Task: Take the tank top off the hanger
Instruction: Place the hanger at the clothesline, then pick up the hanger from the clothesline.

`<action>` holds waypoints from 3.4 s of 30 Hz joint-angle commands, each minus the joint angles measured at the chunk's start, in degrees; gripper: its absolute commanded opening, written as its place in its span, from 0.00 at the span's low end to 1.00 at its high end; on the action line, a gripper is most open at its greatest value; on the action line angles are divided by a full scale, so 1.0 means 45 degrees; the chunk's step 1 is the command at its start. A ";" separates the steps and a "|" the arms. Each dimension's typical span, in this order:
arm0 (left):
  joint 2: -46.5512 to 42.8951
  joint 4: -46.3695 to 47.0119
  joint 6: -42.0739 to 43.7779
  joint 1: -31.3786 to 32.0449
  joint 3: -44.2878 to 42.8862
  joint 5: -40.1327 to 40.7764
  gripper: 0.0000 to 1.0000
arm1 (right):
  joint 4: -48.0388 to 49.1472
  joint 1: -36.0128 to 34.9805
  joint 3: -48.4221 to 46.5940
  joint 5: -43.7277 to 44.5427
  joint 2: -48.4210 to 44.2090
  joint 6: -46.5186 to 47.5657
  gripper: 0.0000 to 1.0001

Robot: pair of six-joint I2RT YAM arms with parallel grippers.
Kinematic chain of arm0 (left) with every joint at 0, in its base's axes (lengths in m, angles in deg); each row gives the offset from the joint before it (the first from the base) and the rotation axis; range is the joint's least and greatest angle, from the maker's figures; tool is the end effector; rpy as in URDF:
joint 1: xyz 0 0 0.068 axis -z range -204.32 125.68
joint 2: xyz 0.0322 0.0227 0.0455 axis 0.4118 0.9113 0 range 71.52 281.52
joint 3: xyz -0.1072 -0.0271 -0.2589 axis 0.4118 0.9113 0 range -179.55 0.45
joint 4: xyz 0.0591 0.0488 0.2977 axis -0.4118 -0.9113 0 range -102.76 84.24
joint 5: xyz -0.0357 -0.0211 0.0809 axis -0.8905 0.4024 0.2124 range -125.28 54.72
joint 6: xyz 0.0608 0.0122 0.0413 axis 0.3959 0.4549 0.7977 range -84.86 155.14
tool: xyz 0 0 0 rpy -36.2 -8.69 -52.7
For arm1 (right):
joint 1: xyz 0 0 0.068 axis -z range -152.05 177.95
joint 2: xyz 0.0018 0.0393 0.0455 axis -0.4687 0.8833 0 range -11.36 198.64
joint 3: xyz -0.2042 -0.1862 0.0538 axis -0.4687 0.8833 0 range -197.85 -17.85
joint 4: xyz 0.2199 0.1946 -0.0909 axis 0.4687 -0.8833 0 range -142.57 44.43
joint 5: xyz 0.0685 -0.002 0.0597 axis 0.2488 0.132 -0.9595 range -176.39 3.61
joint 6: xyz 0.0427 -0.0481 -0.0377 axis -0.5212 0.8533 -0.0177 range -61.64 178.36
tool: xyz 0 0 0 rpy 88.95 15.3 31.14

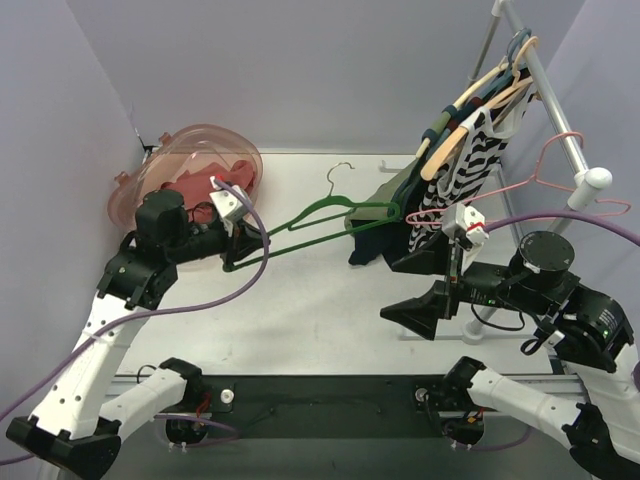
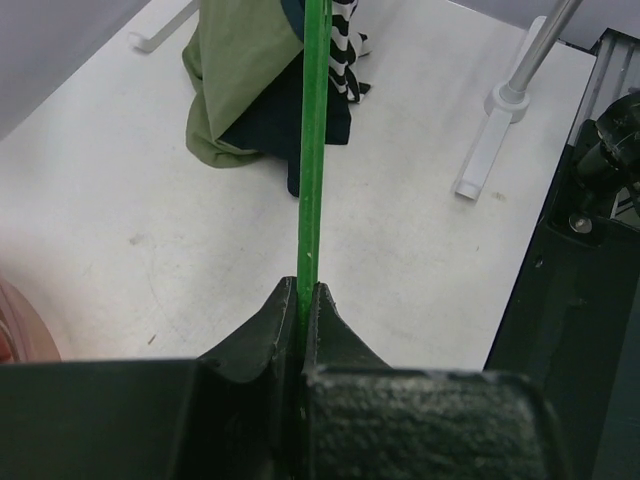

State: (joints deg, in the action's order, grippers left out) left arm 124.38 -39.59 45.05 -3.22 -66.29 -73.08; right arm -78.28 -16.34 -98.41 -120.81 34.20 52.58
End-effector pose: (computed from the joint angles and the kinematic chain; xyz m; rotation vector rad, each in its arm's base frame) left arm 0.2118 -0.1228 0.4177 0.9282 1.6746 -0.7615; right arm 0.0901 0.1374 0.5310 -0.9987 1.3196 1.1358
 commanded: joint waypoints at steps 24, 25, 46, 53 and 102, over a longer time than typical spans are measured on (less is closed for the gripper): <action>0.5593 0.2750 0.0844 0.7242 -0.5575 0.4942 0.00 | -0.0680 -0.0215 0.0576 -0.1669 -0.1257 0.0152 0.92; 0.5790 0.2828 0.0844 0.7321 -0.5811 0.5137 0.00 | -0.0739 -0.0196 0.0596 -0.1688 -0.1296 0.0171 0.92; 1.0693 0.4041 0.0922 0.8455 -1.2081 0.7424 0.00 | -0.0856 -0.0255 0.1143 -0.2157 -0.1883 0.0386 0.92; 1.2098 0.3806 0.0864 0.8689 -1.3878 0.7287 0.00 | -0.0974 -0.0255 0.1007 -0.2137 -0.1902 0.0464 0.92; 1.5127 0.4605 -0.0288 0.8572 -1.7297 0.9456 0.50 | -0.1832 -0.0216 0.1377 -0.1102 -0.3484 -0.0551 0.91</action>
State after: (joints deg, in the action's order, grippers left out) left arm 191.61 -24.09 44.35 35.54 -143.38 -29.04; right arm -86.63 -17.13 -93.20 -124.80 19.49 50.72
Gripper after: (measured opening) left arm 0.538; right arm 0.917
